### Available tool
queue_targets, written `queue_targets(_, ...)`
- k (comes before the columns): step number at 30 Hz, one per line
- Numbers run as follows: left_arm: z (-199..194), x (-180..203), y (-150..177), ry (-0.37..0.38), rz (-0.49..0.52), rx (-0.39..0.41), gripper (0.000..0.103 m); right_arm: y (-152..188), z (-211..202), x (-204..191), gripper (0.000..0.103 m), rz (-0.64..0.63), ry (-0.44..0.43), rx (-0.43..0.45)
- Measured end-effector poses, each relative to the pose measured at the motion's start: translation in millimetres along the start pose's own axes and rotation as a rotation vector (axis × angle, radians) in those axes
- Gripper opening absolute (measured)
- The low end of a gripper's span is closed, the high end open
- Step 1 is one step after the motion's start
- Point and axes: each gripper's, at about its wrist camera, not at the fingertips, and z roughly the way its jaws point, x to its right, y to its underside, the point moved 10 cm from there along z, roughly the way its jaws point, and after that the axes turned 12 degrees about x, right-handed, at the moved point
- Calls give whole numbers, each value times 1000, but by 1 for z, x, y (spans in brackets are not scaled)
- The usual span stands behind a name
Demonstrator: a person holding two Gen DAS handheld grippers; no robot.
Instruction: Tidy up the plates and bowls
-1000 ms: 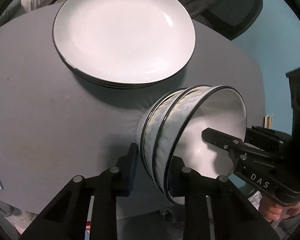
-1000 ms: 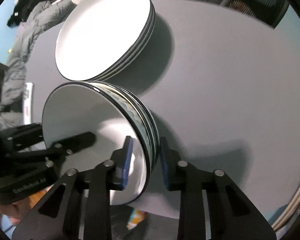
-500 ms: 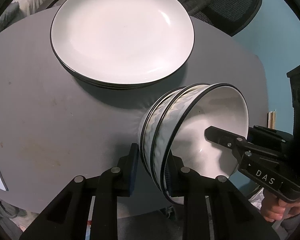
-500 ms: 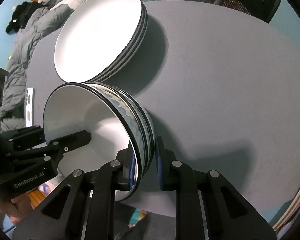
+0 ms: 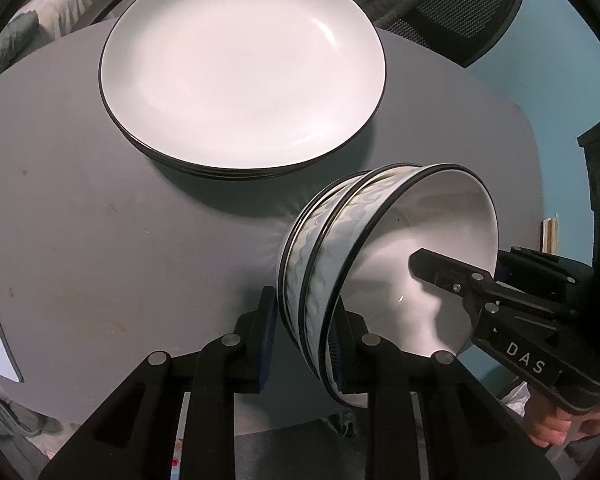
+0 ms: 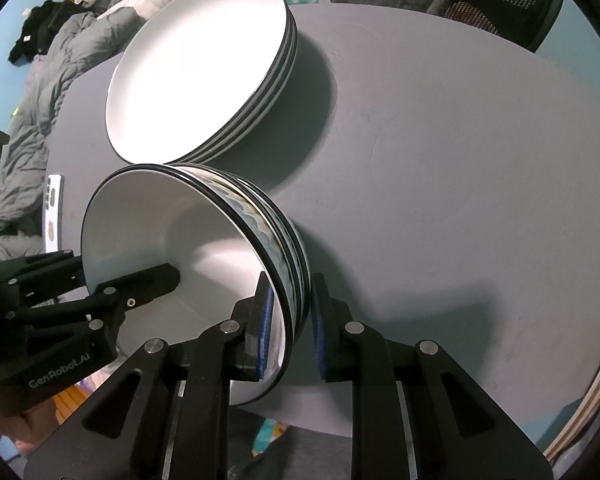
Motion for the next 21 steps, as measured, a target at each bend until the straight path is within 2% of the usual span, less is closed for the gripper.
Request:
queue_targets(15,3,4,0,-6,29,1,27,-3,3,1,19,3,-18,-11)
queue_targets(21,0,2,4,-45,22,3,25,-3,-2,-4,17,-12,-11,20)
